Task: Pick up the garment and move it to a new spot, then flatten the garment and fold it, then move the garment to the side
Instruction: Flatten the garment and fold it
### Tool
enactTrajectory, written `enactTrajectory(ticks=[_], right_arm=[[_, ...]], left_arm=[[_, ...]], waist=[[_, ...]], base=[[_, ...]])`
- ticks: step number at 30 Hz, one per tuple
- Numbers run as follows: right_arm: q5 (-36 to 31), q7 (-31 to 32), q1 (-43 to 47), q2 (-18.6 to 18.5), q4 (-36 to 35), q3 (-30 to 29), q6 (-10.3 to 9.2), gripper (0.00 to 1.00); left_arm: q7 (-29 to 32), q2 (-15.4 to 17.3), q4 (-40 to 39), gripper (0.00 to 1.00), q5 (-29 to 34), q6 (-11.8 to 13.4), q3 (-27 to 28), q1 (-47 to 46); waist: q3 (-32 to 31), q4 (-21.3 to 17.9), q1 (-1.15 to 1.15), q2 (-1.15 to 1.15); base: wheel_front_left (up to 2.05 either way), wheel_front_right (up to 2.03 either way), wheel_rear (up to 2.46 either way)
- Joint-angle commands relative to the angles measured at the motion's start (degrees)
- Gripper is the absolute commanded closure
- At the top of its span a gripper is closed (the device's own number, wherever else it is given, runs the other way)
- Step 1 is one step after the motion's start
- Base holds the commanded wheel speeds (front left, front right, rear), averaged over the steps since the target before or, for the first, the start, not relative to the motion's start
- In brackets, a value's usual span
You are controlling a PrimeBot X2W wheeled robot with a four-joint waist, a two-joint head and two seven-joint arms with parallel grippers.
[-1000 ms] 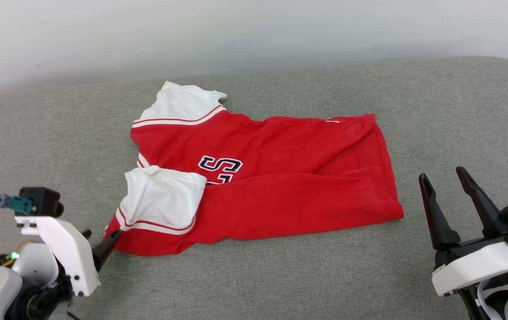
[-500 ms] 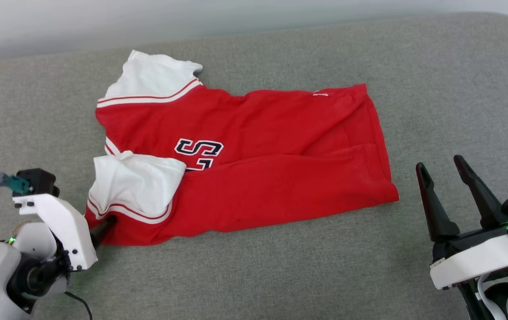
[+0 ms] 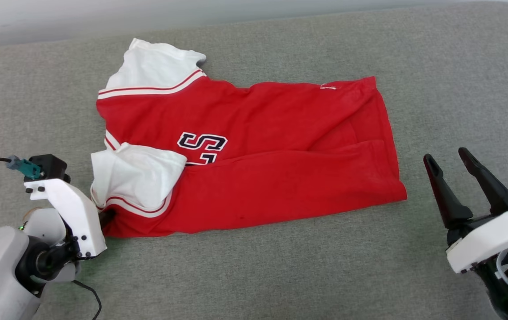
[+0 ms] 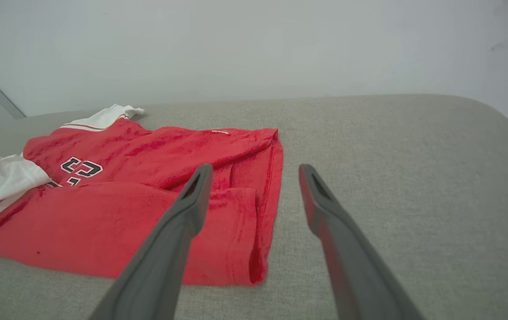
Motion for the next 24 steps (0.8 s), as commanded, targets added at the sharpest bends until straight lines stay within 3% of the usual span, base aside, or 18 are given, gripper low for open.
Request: enactTrajectory(ticks=[1, 7, 12, 15, 24], right_arm=[[2.65, 3.45, -1.58, -1.15, 1.10, -0.31, -0.04, 0.00], [7.71, 19.19, -5.77, -5.75, 5.65, -0.17, -0.04, 0.00], [10.02, 31.02, -9.62, -6.49, 9.34, 0.92, -0.04, 0.00], [9.73, 34.23, -12.77, -5.27, 12.77, 2.30, -0.04, 0.00], [9.63, 35.62, -14.75, -2.53, 24.79, 5.26, -0.04, 0.00]], left_arm=[[0.58, -3.12, 0.46, 1.00, 0.09, -0.40, -3.03, 3.07], [-2.11, -1.03, -3.29, 1.00, 1.28, 0.28, -0.69, 0.79], [-2.27, 0.30, -7.91, 1.00, 2.83, 1.03, -0.47, -0.71], [-1.92, 0.43, -10.99, 1.00, 3.84, 1.89, -0.79, -1.56], [-1.85, 0.14, -13.72, 1.00, 4.99, 2.87, -1.33, -2.70]], waist=[[-0.62, 0.75, 0.01, 0.00], [-1.03, 2.65, 0.01, 0.00], [0.07, 4.68, 0.01, 0.00], [1.42, 6.12, 0.01, 0.00], [3.34, 7.58, 0.01, 0.00]], base=[[0.00, 0.00, 0.00], [0.00, 0.00, 0.00], [0.00, 0.00, 0.00], [0.00, 0.00, 0.00], [0.00, 0.00, 0.00]])
